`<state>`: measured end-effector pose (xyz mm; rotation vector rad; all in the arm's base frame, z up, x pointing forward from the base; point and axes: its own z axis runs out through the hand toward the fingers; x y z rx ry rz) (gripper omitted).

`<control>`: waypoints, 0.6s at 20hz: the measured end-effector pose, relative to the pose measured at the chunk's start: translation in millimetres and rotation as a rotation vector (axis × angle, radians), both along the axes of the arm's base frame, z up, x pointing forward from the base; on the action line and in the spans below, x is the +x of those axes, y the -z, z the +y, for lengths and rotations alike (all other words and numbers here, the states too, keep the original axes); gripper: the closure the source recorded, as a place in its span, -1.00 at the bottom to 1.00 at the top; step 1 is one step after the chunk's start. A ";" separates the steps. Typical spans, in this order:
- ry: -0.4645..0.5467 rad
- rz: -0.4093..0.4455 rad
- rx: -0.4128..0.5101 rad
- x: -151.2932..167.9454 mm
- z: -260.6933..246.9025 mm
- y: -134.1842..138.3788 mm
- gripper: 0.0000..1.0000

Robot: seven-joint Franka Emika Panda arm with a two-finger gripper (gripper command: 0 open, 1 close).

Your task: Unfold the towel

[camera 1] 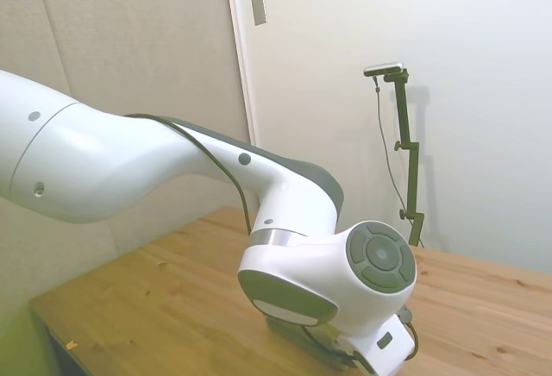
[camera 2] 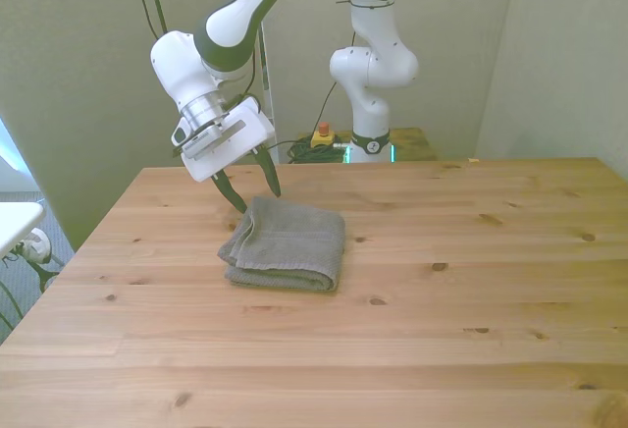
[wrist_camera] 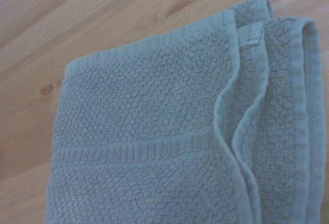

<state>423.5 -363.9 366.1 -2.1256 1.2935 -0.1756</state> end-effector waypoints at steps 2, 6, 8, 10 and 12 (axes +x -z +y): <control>0.003 0.001 -0.002 0.1 -0.8 2.0 1.00; 0.007 -0.002 -0.012 1.0 -1.8 4.1 1.00; 0.005 -0.003 -0.014 2.3 -0.8 4.2 1.00; 0.001 -0.004 -0.015 3.2 0.2 4.6 1.00; -0.006 -0.006 -0.018 3.8 0.9 5.3 1.00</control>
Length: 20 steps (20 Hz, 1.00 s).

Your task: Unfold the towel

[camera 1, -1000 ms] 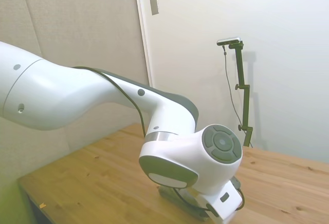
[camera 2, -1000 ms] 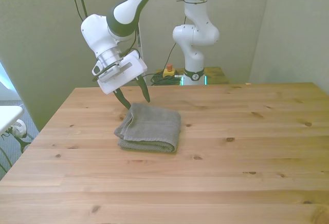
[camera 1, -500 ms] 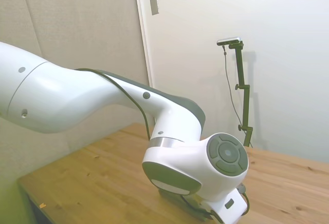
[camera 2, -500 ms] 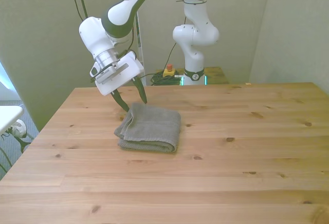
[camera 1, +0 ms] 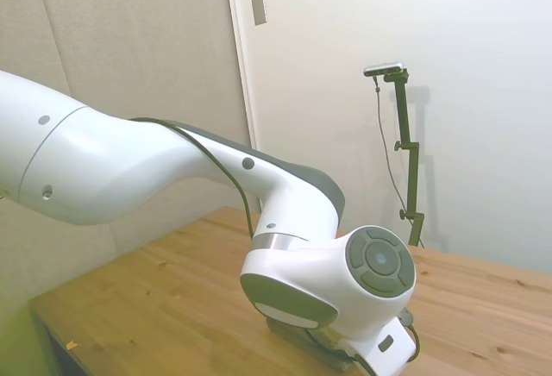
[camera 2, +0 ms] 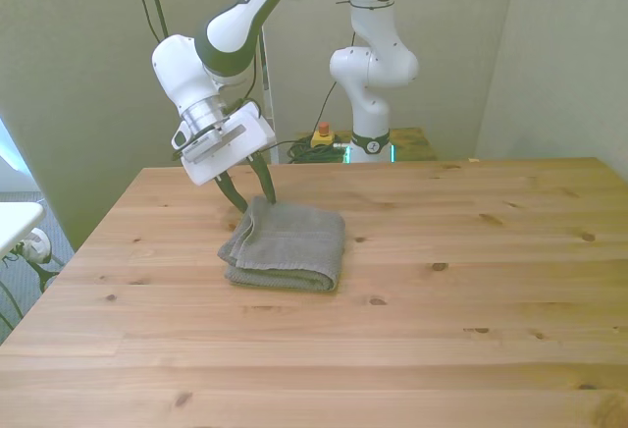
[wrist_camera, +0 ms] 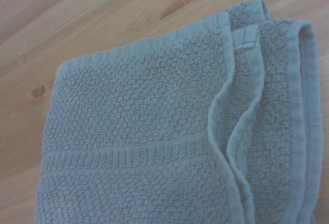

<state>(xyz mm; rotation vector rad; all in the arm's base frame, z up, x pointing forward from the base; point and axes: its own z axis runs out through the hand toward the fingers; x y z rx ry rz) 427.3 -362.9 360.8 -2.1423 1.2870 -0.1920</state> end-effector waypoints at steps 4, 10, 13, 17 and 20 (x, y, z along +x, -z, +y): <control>-0.010 0.000 -0.008 3.9 3.3 3.1 1.00; -0.010 -0.003 -0.013 5.3 3.4 2.4 1.00; -0.007 -0.013 -0.020 4.9 1.6 -3.9 1.00; -0.012 -0.043 -0.035 8.6 1.3 -22.3 1.00; -0.038 -0.077 -0.049 21.4 14.7 -45.2 1.00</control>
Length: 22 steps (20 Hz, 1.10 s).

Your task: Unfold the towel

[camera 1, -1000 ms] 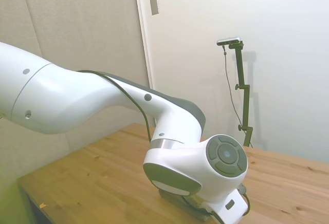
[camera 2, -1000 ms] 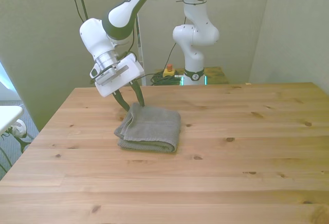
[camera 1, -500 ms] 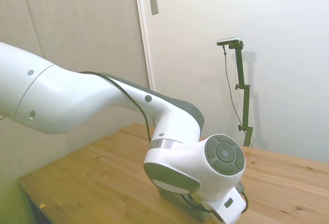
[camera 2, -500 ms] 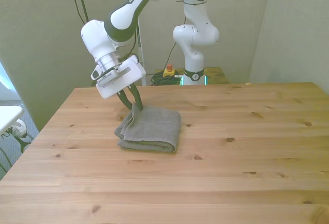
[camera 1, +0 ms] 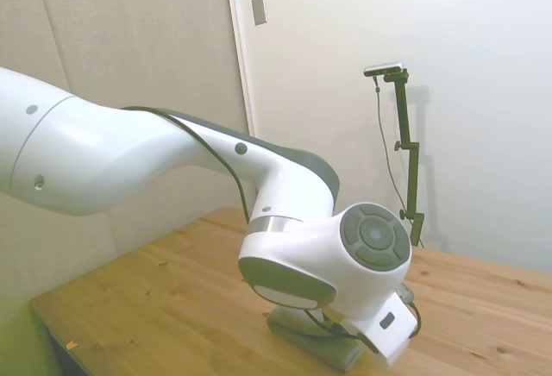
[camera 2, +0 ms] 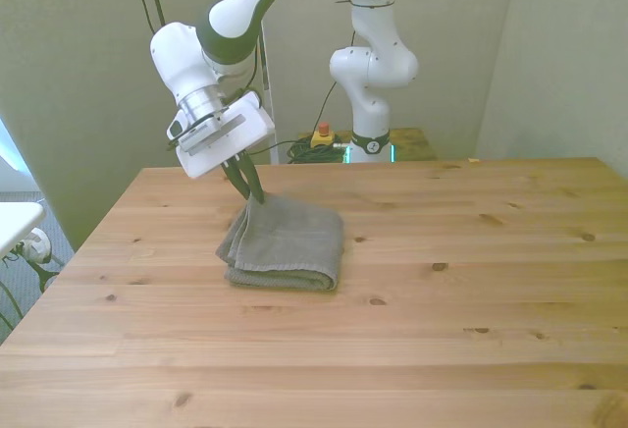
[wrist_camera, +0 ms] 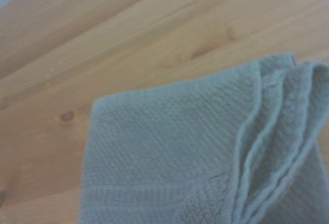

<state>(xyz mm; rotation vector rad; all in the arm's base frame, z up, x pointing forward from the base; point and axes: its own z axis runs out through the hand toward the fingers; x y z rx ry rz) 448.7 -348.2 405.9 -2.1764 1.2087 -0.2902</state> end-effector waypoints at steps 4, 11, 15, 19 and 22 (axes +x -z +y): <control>-0.073 -0.038 -0.018 33.8 54.5 -43.8 1.00; -0.211 -0.053 -0.062 81.3 168.5 -71.4 1.00; -0.291 -0.043 -0.115 86.6 234.9 -55.5 -1.00; -0.363 -0.005 -0.164 74.2 276.3 -27.2 -1.00; -0.384 0.029 -0.176 65.0 284.1 -7.8 -1.00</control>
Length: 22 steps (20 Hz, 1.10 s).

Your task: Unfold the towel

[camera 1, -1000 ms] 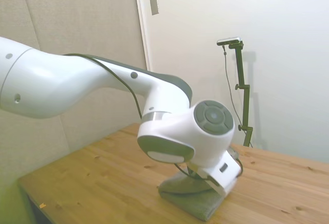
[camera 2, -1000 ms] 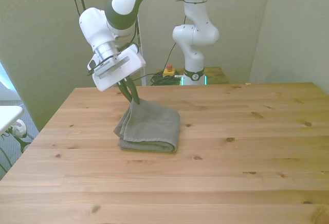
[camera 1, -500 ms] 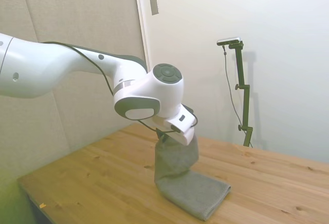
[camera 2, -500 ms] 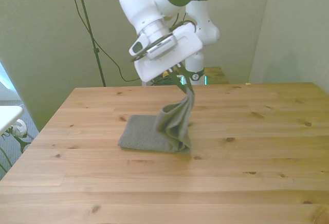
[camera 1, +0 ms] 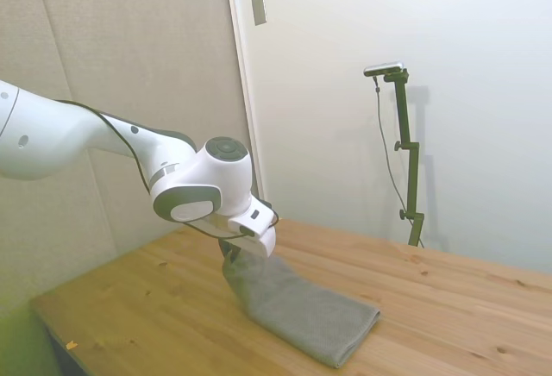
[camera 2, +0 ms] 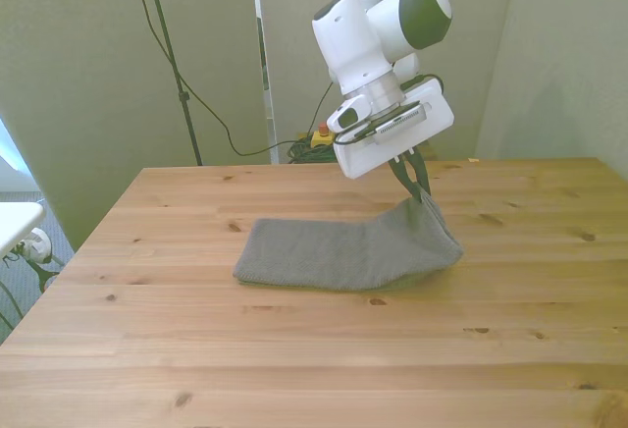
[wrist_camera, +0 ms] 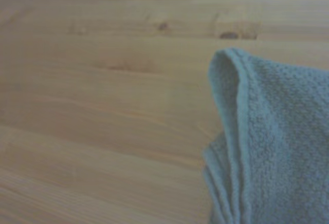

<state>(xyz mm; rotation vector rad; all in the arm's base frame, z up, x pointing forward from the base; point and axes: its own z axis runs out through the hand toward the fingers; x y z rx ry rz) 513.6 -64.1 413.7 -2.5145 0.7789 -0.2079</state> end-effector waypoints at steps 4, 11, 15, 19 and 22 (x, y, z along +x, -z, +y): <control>-0.001 0.013 -0.001 -3.8 0.9 7.4 -1.00; 0.009 0.000 -0.006 -4.3 -2.4 4.3 -1.00; 0.003 -0.024 -0.002 -8.3 -1.0 -12.0 -1.00; 0.075 0.021 -0.066 -14.8 -4.2 -24.7 -1.00; 0.179 0.062 -0.172 -13.9 -16.3 -25.9 -1.00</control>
